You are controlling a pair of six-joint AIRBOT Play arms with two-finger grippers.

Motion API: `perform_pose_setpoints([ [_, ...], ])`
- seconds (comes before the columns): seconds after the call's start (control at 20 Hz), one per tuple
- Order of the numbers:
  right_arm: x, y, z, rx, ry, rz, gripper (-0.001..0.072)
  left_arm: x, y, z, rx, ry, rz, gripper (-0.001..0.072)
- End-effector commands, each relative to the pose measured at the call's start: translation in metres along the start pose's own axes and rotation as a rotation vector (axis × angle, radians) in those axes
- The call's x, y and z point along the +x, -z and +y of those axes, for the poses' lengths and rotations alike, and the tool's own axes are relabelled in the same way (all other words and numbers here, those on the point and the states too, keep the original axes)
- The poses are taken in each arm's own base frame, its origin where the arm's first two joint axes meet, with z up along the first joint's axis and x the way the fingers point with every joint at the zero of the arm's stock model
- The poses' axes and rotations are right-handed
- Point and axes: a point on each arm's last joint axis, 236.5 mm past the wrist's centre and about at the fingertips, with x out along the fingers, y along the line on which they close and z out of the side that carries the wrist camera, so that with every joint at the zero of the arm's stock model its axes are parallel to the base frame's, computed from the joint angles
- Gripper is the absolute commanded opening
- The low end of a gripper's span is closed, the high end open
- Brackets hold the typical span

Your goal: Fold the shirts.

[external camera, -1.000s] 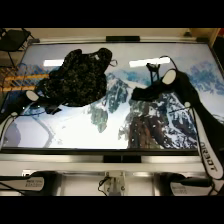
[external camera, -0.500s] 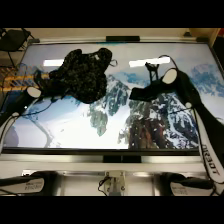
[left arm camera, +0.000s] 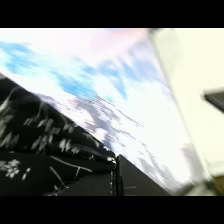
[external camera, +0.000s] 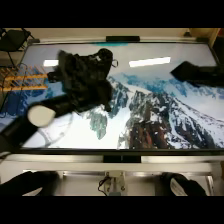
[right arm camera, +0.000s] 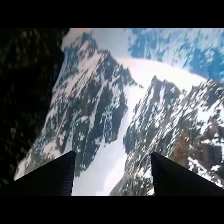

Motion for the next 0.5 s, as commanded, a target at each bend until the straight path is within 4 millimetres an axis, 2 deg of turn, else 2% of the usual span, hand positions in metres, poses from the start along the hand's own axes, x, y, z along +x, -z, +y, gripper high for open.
perform_pose_setpoints([
  [0.0, -0.083, -0.032, -0.009, -0.021, 0.078, -0.237, 0.0591, 0.035, 0.073, -0.095, -0.072, 0.193, -0.005, 0.0046],
  [0.1, -0.112, -0.043, -0.01, -0.024, 0.109, -0.335, 0.0591, 0.068, 0.113, -0.102, -0.228, 0.197, 0.027, 0.0047],
  [0.15, -0.122, -0.047, -0.011, -0.021, 0.123, -0.37, 0.0591, 0.082, 0.13, -0.103, -0.253, 0.186, 0.06, 0.0047],
  [0.2, -0.128, -0.049, -0.013, -0.018, 0.133, -0.387, 0.0591, 0.093, 0.142, -0.104, -0.247, 0.18, 0.086, 0.0047],
  [0.25, -0.13, -0.049, -0.015, -0.01, 0.14, -0.389, 0.0591, 0.099, 0.143, -0.105, -0.23, 0.178, 0.093, 0.0051],
  [0.3, -0.129, -0.047, -0.018, -0.006, 0.149, -0.382, 0.0591, 0.102, 0.136, -0.104, -0.181, 0.177, 0.083, 0.0173],
  [0.35, -0.128, -0.046, -0.022, -0.005, 0.162, -0.372, 0.0591, 0.101, 0.125, -0.098, -0.133, 0.167, 0.079, 0.0442],
  [0.4, -0.123, -0.042, -0.026, -0.001, 0.167, -0.347, 0.0591, 0.096, 0.112, -0.083, -0.079, 0.139, 0.105, 0.0621],
  [0.45, -0.116, -0.036, -0.029, 0.008, 0.164, -0.308, 0.0592, 0.089, 0.099, -0.063, -0.016, 0.102, 0.145, 0.0622],
])
